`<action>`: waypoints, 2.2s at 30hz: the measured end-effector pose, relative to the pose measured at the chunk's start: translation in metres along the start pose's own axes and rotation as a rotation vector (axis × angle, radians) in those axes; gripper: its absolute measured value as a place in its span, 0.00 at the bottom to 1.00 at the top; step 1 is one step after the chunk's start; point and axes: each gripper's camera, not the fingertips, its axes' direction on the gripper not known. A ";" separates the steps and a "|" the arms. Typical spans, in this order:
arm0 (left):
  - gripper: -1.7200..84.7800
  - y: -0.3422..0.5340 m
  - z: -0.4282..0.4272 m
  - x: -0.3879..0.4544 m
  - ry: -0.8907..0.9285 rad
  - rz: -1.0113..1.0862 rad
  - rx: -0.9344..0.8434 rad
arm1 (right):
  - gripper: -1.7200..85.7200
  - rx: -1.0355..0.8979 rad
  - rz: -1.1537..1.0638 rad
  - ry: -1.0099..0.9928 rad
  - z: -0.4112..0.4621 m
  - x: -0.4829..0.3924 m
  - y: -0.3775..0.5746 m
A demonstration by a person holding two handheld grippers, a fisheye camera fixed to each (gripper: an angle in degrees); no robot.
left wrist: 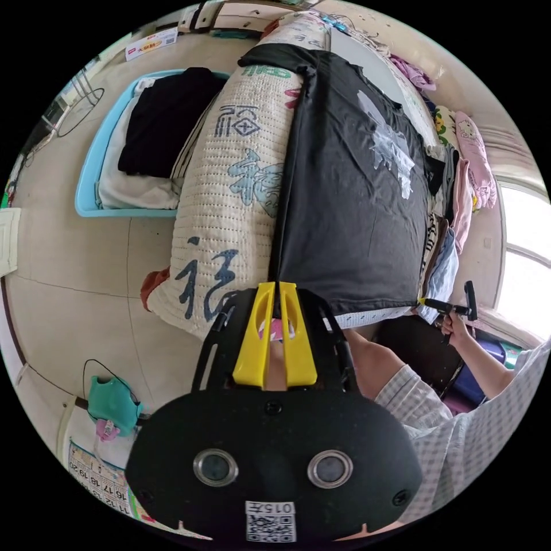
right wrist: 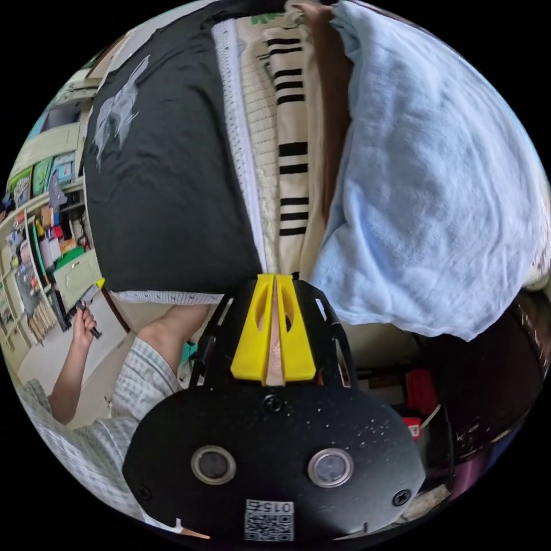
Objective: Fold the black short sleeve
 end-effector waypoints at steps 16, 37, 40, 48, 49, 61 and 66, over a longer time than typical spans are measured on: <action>0.02 -0.021 0.017 0.039 -0.070 0.118 -0.077 | 0.02 -0.059 0.132 0.154 0.053 -0.047 -0.040; 0.06 -0.068 0.002 0.083 0.006 0.200 -0.341 | 0.10 -0.034 0.077 0.150 0.053 0.005 -0.011; 0.08 -0.084 -0.038 0.105 -0.111 0.188 -0.275 | 0.10 0.050 0.039 0.103 0.016 0.033 0.003; 0.09 -0.233 -0.046 0.326 -0.063 0.572 0.072 | 0.10 0.468 -0.105 -0.133 -0.086 0.036 -0.089; 0.10 -0.261 -0.032 0.370 0.010 0.639 0.103 | 0.10 0.511 -0.089 -0.171 -0.094 0.037 -0.110; 0.13 -0.407 0.113 0.651 0.038 0.848 0.056 | 0.10 0.653 0.216 -0.404 -0.089 0.096 -0.192; 0.11 -0.414 0.131 0.655 0.102 0.786 0.040 | 0.09 0.685 0.275 -0.413 -0.085 0.097 -0.193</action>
